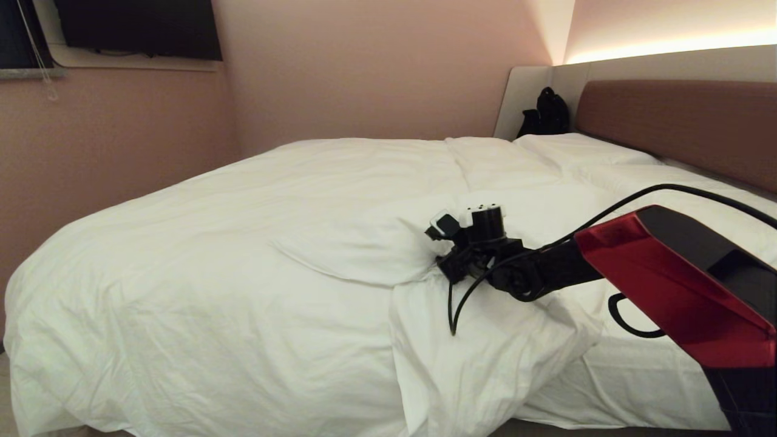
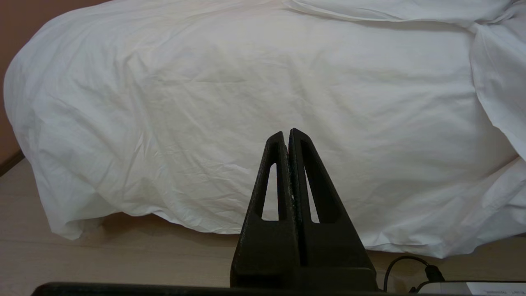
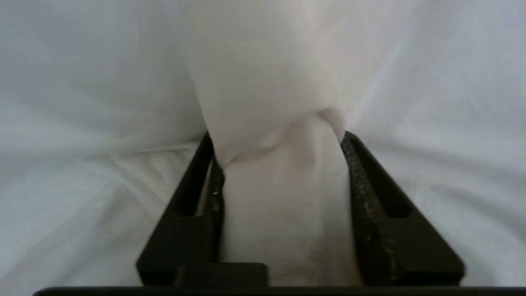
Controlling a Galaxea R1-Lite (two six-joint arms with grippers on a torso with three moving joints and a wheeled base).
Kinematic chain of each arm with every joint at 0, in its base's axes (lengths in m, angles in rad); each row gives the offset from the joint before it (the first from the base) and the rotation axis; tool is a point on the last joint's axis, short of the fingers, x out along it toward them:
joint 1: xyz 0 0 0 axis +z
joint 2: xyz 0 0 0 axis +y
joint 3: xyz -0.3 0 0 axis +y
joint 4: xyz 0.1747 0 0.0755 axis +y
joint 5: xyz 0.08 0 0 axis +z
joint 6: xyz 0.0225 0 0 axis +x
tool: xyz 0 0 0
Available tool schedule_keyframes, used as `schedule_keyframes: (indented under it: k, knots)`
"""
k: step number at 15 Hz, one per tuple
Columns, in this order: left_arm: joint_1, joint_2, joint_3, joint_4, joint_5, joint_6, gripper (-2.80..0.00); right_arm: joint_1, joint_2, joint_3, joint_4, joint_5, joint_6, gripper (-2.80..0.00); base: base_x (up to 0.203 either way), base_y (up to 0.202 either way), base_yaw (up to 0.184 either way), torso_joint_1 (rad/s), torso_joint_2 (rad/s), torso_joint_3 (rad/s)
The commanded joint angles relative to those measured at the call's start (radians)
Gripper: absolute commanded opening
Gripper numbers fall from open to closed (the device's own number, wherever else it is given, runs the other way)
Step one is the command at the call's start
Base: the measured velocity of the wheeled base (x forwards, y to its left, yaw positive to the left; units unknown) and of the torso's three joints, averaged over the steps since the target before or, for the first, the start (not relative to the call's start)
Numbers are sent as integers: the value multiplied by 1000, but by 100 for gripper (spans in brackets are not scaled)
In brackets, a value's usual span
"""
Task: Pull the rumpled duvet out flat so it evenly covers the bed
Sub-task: Flatten the corners of the folded blanket
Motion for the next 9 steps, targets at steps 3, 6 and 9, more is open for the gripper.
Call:
schedule_keyframes:
  k: [3,6,9]
  knots:
    - [0,0,0,0,0,0,-280,3,-131,35,-4,1,13,-280,0,0,0,0,0,0]
    - [0,0,0,1,0,0,-280,11,-234,100,-2,4,34,-280,0,0,0,0,0,0]
    - [0,0,0,1,0,0,-280,14,-342,187,-4,12,42,-280,0,0,0,0,0,0]
